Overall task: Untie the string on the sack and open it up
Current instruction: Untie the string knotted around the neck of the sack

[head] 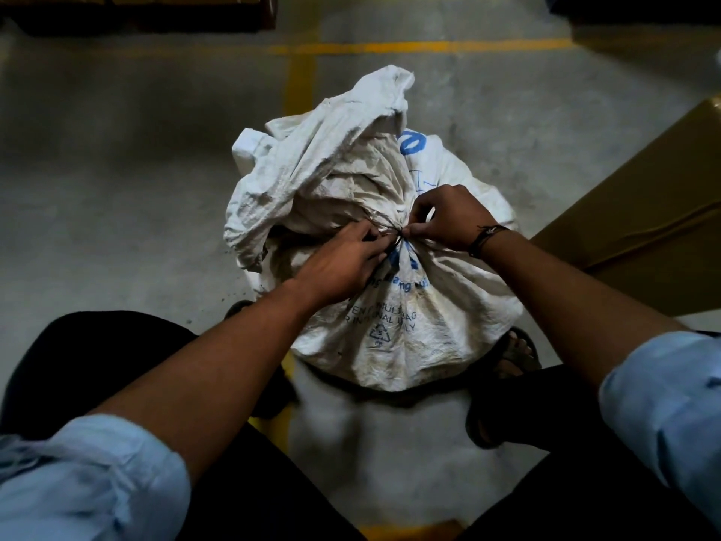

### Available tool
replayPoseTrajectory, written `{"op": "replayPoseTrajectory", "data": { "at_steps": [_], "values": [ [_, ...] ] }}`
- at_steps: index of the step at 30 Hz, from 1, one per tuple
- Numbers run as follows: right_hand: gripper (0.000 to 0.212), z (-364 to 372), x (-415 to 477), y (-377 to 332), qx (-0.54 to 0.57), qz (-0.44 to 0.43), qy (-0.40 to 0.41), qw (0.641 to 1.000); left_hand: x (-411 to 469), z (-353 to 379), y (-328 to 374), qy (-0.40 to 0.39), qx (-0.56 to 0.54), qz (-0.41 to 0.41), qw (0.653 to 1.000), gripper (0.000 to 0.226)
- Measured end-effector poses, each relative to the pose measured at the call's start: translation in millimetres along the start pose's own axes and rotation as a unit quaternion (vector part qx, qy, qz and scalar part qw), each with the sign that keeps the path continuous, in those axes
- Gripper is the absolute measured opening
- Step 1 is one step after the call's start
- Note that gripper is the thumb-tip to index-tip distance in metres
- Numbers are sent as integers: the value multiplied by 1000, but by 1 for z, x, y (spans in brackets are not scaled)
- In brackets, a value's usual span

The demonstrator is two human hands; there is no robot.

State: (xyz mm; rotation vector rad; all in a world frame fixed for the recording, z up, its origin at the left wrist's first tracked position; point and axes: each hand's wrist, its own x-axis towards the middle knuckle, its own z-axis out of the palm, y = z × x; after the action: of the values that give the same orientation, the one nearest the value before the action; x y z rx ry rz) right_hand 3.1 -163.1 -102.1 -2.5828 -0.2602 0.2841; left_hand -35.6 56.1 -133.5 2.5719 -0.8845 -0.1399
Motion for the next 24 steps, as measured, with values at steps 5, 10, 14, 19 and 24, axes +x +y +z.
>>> {"op": "replayPoseTrajectory", "data": {
  "at_steps": [5, 10, 14, 19, 24],
  "values": [
    [19, -1, -1, 1, -1, 1, 3, 1000, -5, 5, 4, -12, 18, 4, 1000, 44],
    [18, -1, -1, 1, -3, -1, 4, 1000, -7, 6, 1, -30, 32, 7, 999, 54],
    [17, -2, 0, 3, -8, 6, 6, 1000, -4, 3, 1, -35, 55, 21, 998, 53],
    [18, 2, 0, 4, -23, 3, 0, 1000, -1, 1, 1, -60, 54, 7, 997, 54],
    [11, 0, 1, 4, -34, -17, -18, 999, -1, 1, 12, -97, 110, -31, 989, 72]
  ]
}}
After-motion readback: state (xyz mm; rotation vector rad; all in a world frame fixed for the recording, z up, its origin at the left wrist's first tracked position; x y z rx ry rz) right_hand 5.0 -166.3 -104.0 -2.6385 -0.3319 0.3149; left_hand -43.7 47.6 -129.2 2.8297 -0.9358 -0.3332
